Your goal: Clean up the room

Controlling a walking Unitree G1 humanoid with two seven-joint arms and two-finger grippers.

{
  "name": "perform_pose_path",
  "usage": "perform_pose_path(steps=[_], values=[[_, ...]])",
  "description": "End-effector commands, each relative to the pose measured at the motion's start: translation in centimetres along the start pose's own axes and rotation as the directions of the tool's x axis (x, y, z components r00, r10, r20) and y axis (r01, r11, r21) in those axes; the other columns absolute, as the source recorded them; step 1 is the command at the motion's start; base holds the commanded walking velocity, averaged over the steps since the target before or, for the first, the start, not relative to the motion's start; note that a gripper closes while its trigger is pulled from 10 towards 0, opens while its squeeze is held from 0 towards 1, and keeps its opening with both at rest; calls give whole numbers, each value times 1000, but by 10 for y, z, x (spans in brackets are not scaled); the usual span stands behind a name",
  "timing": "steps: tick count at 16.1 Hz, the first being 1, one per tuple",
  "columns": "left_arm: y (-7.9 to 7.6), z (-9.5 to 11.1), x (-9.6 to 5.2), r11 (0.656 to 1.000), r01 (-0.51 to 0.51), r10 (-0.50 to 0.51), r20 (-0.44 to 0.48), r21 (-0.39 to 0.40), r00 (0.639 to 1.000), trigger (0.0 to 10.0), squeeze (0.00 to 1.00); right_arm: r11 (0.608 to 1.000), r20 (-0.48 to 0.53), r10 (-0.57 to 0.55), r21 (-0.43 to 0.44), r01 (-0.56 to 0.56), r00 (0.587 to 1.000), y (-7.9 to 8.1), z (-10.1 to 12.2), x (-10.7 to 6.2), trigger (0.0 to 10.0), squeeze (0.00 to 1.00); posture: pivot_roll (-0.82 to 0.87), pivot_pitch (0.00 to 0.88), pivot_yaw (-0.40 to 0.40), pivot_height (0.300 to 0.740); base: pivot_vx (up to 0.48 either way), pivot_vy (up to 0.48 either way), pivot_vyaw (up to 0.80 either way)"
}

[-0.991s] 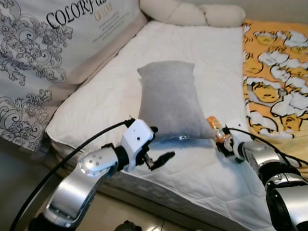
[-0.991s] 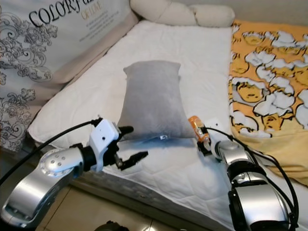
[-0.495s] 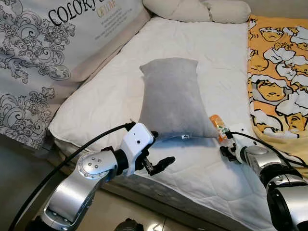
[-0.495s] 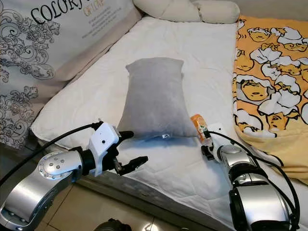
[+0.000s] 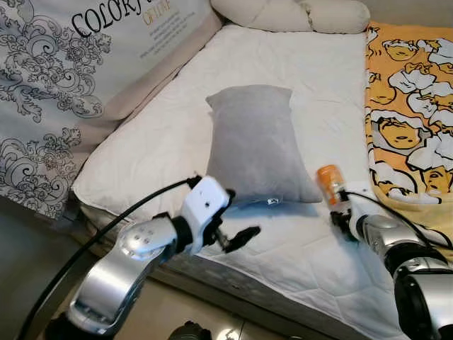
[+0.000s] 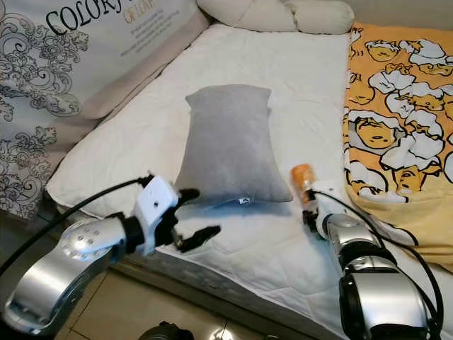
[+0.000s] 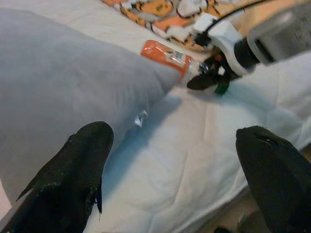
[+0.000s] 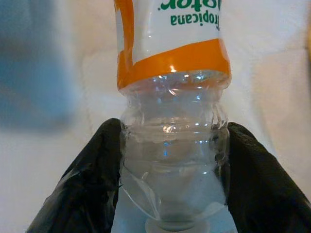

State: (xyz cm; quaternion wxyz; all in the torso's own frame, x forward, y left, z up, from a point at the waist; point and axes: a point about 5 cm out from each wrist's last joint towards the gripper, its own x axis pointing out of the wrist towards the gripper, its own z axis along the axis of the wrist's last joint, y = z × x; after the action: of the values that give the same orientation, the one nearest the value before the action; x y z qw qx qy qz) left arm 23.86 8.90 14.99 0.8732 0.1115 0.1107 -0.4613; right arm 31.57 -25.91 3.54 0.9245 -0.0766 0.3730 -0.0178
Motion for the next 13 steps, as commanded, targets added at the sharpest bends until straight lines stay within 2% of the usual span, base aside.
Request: perform_pose_path(steps=[1,2,3,4,5,6,7,8,9,10,12,13], values=[[5,-1,-1,999,-34,34,0,-14,999,10000,0,997,49,-30,75,26,998,-8,5,-2,0,0,53,0,54,740,0,0,0],[8,-2,-2,997,-74,75,7,-35,997,10000,0,990,114,-53,135,37,992,-13,12,-4,0,0,48,0,50,740,0,0,0],[13,-4,-4,990,-130,130,7,-63,991,10000,0,970,213,-67,242,14,975,-16,23,-6,0,0,42,0,50,740,0,0,0],[17,-6,-7,980,-172,174,6,-102,985,10000,0,930,320,-67,364,-58,945,-16,36,-11,0,0,32,0,53,740,0,0,0],[21,-8,-11,968,-223,225,9,-118,974,10000,0,905,456,-65,402,-141,888,-13,50,-22,0,0,21,0,59,740,0,0,0],[25,-9,-14,956,-270,273,13,-117,962,10000,0,889,538,-67,414,-195,841,-9,58,-33,1961,0,10,0,65,740,0,0,0],[33,-12,-22,914,-386,391,15,-125,920,10000,0,883,673,-67,383,-270,737,0,71,-61,4902,0,-11,0,76,740,0,0,0],[41,-14,-29,855,-503,508,6,-127,861,10000,0,884,737,-32,336,-324,675,11,76,-81,8863,0,-24,0,82,740,0,0,0],[47,-16,-34,800,-579,585,-13,-155,811,10000,0,875,776,-9,311,-370,631,21,79,-94,10000,0,-39,0,90,740,0,0,431],[49,-17,-41,746,-645,650,-27,-166,759,10000,0,885,815,121,170,-434,566,54,79,-113,10000,0,-46,0,91,740,0,0,800],[47,-16,-43,719,-670,679,-18,-183,734,10000,0,882,804,234,61,-468,546,74,72,-124,10000,0,-34,0,79,740,0,0,800],[47,-15,-45,690,-691,706,-5,-215,708,10000,0,875,778,278,37,-483,564,88,64,-130,10000,0,-30,0,71,740,0,0,800]])
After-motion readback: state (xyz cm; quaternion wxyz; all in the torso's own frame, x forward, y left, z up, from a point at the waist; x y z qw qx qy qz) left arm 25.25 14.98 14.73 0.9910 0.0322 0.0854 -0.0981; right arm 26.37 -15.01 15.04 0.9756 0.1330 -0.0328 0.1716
